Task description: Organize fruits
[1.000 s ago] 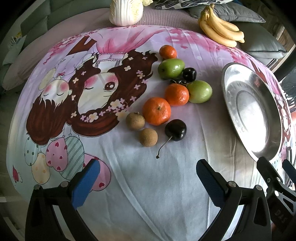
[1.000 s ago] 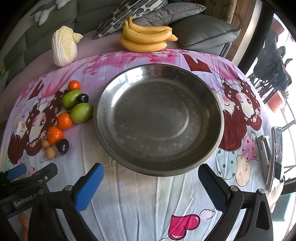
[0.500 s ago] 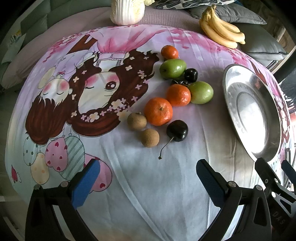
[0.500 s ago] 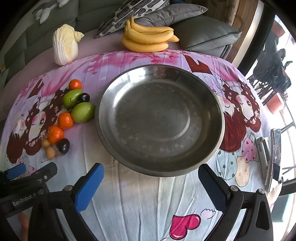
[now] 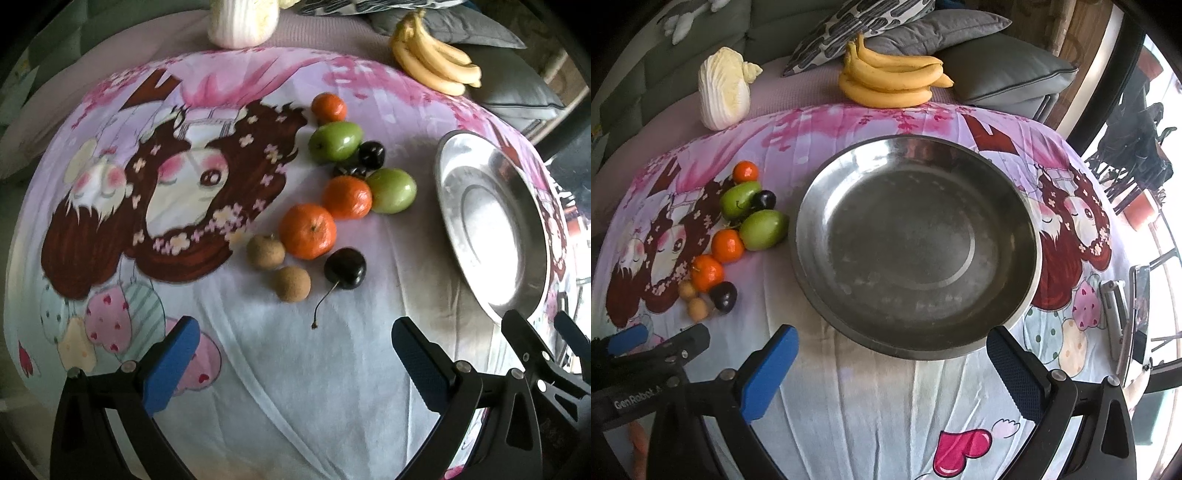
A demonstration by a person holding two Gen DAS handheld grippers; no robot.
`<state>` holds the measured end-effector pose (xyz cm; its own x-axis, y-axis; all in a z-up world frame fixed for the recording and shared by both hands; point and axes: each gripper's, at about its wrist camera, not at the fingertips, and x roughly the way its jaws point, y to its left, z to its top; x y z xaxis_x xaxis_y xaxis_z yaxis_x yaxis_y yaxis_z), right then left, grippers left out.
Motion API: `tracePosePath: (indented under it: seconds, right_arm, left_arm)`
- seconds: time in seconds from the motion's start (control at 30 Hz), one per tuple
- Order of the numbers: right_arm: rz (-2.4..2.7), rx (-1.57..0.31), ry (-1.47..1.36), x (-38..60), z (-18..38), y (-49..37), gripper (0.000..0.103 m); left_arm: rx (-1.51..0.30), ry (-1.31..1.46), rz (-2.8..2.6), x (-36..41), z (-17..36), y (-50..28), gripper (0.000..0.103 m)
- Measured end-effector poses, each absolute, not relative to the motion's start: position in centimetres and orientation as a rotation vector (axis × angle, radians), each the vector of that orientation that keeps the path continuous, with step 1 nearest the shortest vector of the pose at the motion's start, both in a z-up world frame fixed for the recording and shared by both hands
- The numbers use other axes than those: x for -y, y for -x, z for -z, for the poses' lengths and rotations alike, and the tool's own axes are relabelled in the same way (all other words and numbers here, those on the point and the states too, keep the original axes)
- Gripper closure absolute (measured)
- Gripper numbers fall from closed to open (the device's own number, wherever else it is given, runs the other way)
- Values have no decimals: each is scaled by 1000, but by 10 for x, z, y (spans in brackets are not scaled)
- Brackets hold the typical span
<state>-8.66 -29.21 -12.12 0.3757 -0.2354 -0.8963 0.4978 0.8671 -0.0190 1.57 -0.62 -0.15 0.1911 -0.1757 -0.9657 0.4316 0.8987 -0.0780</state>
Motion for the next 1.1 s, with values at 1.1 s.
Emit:
tracePosePath:
  seconds: [1.1]
  right_arm:
    - [69,-1229,-364,222,138,9,13]
  left_arm:
    - [-1513,-400,681,-4,23,-117,3]
